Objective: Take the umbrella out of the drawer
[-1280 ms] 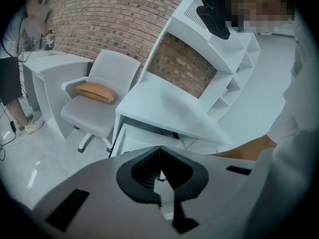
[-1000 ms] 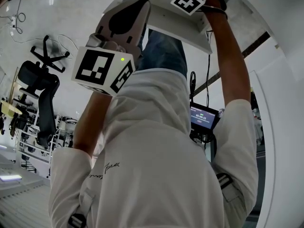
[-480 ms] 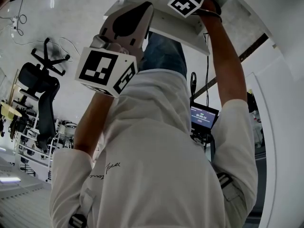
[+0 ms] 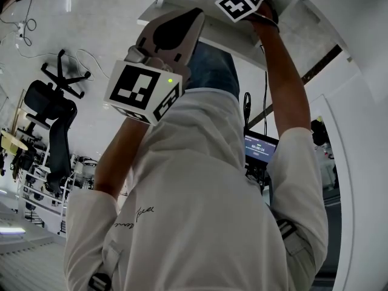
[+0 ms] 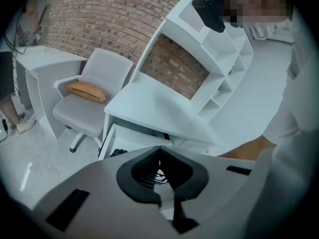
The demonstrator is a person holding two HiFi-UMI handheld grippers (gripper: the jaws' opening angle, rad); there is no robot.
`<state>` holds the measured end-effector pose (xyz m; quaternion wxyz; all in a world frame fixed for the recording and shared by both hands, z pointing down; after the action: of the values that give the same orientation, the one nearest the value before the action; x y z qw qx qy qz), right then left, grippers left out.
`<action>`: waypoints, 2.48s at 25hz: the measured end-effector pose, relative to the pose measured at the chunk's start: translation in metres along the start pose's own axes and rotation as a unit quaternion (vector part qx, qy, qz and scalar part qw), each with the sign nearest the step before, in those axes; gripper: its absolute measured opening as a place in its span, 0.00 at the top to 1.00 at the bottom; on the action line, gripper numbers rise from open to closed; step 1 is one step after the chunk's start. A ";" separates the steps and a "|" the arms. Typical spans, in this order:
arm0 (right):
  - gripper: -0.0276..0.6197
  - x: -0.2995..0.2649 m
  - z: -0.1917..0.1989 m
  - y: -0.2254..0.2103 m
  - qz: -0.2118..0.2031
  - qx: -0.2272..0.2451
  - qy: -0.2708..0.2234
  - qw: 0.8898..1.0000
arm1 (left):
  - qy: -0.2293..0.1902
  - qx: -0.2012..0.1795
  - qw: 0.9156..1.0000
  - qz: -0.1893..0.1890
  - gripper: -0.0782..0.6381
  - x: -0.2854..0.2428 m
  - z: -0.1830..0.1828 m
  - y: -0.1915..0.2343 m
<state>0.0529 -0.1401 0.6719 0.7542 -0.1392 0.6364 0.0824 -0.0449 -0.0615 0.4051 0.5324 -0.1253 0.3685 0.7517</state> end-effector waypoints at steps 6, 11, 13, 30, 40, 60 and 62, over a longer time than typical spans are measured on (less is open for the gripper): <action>0.58 0.002 0.010 0.006 -0.009 -0.006 0.003 1.000 | -0.004 -0.001 1.000 -0.007 0.87 0.003 0.000 0.003; 0.58 0.005 0.015 0.008 -0.008 -0.007 0.004 1.000 | -0.008 -0.004 1.000 -0.011 0.87 0.005 0.000 0.006; 0.58 0.009 0.017 0.008 -0.008 -0.010 0.002 1.000 | -0.010 -0.005 1.000 -0.011 0.87 0.006 0.000 0.005; 0.58 0.039 0.017 0.019 -0.014 -0.024 -0.015 1.000 | -0.020 -0.007 1.000 -0.012 0.87 0.014 -0.005 0.009; 0.58 0.054 0.017 0.021 -0.014 -0.031 -0.026 0.999 | -0.015 -0.012 1.000 -0.011 0.87 0.015 -0.003 0.012; 0.58 0.097 0.012 0.034 -0.016 -0.034 -0.062 0.997 | -0.032 -0.019 0.999 -0.009 0.87 0.026 -0.009 0.006; 0.58 0.102 0.011 0.035 -0.015 -0.033 -0.066 0.997 | -0.033 -0.019 0.999 -0.009 0.87 0.028 -0.009 0.006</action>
<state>0.0710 -0.1083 0.5692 0.7910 -0.1678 0.5796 0.1008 -0.0636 -0.0491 0.3853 0.5482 -0.1139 0.3354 0.7577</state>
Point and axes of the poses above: the fingertips, and each gripper's own axes: x backward along the fingers, y to its left, z out of its underside, the point moved 5 cm from there along x, backward along the fingers, and after that the axes turned 6 degrees about -x, right-handed, at the moved point
